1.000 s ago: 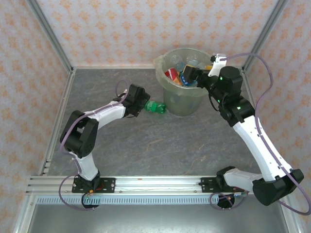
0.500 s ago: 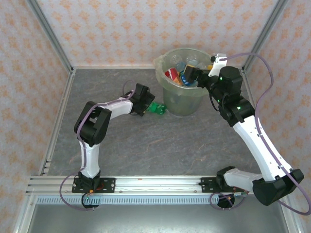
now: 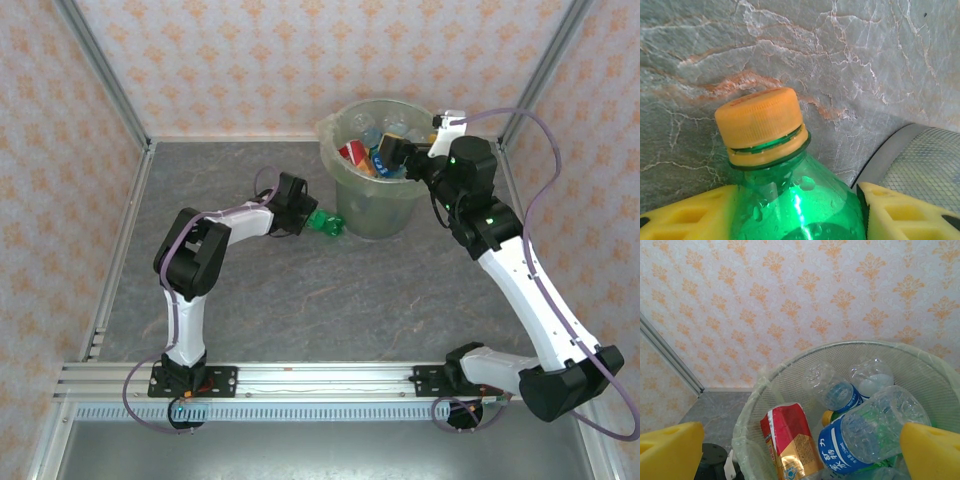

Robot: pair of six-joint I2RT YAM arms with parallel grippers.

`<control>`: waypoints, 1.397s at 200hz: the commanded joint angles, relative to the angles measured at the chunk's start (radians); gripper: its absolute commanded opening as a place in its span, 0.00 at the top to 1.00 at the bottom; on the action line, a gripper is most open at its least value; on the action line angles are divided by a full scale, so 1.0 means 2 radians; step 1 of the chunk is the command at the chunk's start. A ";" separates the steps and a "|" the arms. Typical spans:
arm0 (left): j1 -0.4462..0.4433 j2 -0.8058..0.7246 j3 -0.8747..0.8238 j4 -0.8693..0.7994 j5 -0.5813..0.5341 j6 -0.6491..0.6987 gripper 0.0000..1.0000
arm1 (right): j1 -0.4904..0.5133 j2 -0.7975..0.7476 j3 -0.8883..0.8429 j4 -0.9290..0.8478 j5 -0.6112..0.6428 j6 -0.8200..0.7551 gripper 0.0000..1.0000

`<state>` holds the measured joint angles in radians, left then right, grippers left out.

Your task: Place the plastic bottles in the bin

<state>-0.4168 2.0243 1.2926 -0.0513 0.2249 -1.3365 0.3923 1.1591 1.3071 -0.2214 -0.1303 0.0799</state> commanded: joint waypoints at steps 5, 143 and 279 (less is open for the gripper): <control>0.007 -0.041 -0.018 0.010 -0.010 -0.001 0.47 | 0.004 0.003 0.005 0.004 0.005 -0.006 0.00; 0.053 -0.293 -0.086 0.136 -0.061 -0.071 0.49 | 0.005 0.038 0.009 0.134 -0.143 0.096 0.00; -0.016 -0.292 -0.001 0.242 -0.142 -0.214 0.49 | 0.109 0.085 -0.039 0.376 -0.061 0.172 0.05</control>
<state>-0.4362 1.4422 1.2354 0.3683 -0.0174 -1.7004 0.5831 1.3094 1.2568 0.3660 -0.3450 0.4088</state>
